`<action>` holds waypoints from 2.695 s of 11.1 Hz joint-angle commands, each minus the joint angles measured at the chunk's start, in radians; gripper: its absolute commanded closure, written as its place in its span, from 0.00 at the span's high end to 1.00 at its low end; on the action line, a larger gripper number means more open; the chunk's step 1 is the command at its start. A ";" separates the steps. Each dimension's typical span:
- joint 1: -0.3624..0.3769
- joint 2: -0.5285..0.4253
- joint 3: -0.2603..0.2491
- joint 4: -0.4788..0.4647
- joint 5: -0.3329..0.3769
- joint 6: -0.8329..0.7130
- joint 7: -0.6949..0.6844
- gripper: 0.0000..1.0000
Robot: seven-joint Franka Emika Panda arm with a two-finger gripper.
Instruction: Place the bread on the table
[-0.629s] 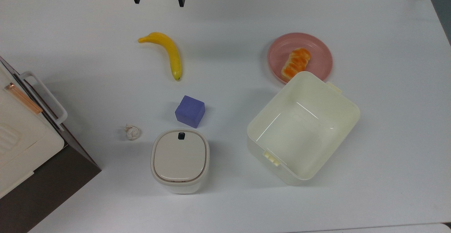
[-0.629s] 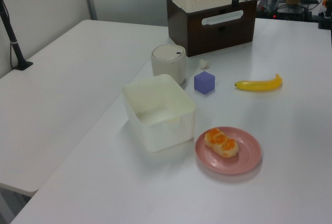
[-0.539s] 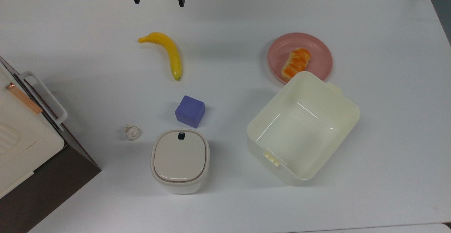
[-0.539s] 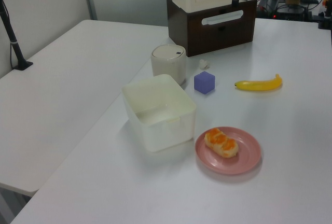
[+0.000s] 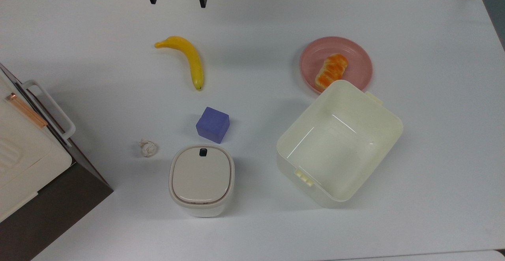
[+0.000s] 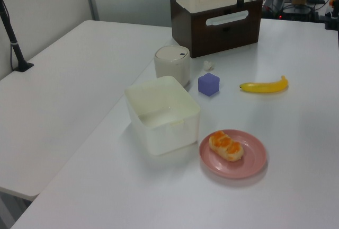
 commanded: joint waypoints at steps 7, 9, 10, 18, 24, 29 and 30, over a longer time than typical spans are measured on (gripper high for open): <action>0.010 -0.023 0.001 -0.022 -0.015 -0.014 -0.044 1.00; 0.010 -0.023 0.001 -0.024 -0.015 -0.014 -0.043 1.00; 0.010 -0.023 0.002 -0.030 -0.015 -0.011 -0.043 1.00; 0.011 -0.038 0.057 -0.097 -0.035 0.021 0.001 1.00; 0.060 -0.098 0.262 -0.431 -0.144 0.341 0.297 1.00; 0.059 -0.101 0.464 -0.586 -0.287 0.534 0.555 1.00; 0.060 -0.100 0.465 -0.597 -0.332 0.590 0.647 1.00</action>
